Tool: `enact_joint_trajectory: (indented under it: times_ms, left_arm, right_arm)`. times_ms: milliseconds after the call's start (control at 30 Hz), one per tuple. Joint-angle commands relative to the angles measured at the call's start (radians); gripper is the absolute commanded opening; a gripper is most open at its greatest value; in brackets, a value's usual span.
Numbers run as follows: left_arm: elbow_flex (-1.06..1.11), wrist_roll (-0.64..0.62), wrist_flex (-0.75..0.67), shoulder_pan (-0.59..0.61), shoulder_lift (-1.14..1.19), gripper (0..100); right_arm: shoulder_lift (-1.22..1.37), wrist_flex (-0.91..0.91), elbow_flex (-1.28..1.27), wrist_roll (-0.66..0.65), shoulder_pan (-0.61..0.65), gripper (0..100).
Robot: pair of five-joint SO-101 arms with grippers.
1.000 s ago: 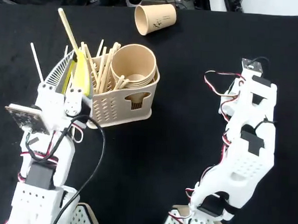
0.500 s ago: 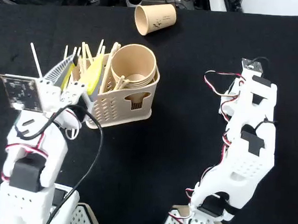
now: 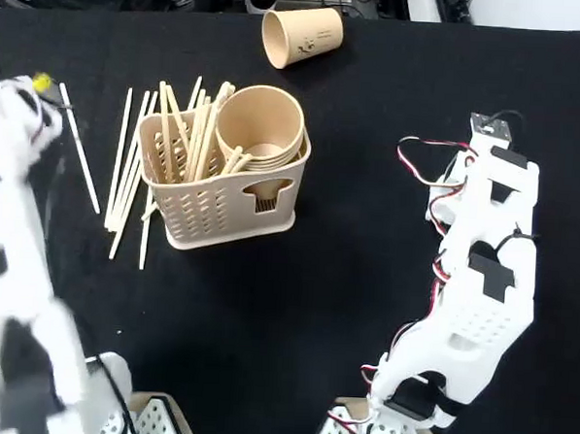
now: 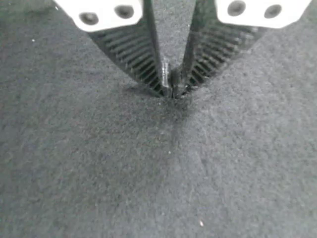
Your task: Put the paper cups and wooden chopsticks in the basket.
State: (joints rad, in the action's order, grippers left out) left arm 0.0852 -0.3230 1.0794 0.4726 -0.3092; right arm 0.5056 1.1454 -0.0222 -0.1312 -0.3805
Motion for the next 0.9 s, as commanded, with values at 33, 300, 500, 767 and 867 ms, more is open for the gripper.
enact_joint_trajectory:
  times_ms: [33,300,500,767,867]
  left_arm:
    - [-0.315,-0.011,0.055,0.021,0.414,20]
    - [-0.862,-0.009,0.218,0.019,1.022,20]
    - [-1.307,0.066,0.394,0.013,1.402,20]
    - [-1.753,0.077,0.612,0.022,1.633,8]
    - [-1.751,0.083,0.603,0.015,1.553,3]
  right_arm:
    - [-0.024,-0.003,-0.005,-0.005,-0.002,1.2]
    - [-0.024,-0.003,-0.005,-0.006,-0.002,1.2]
    - [-0.024,-0.003,-0.005,-0.006,-0.002,1.2]
    - [-0.024,-0.003,-0.005,-0.005,-0.002,1.2]
    - [-0.024,-0.003,-0.005,-0.005,-0.002,1.2]
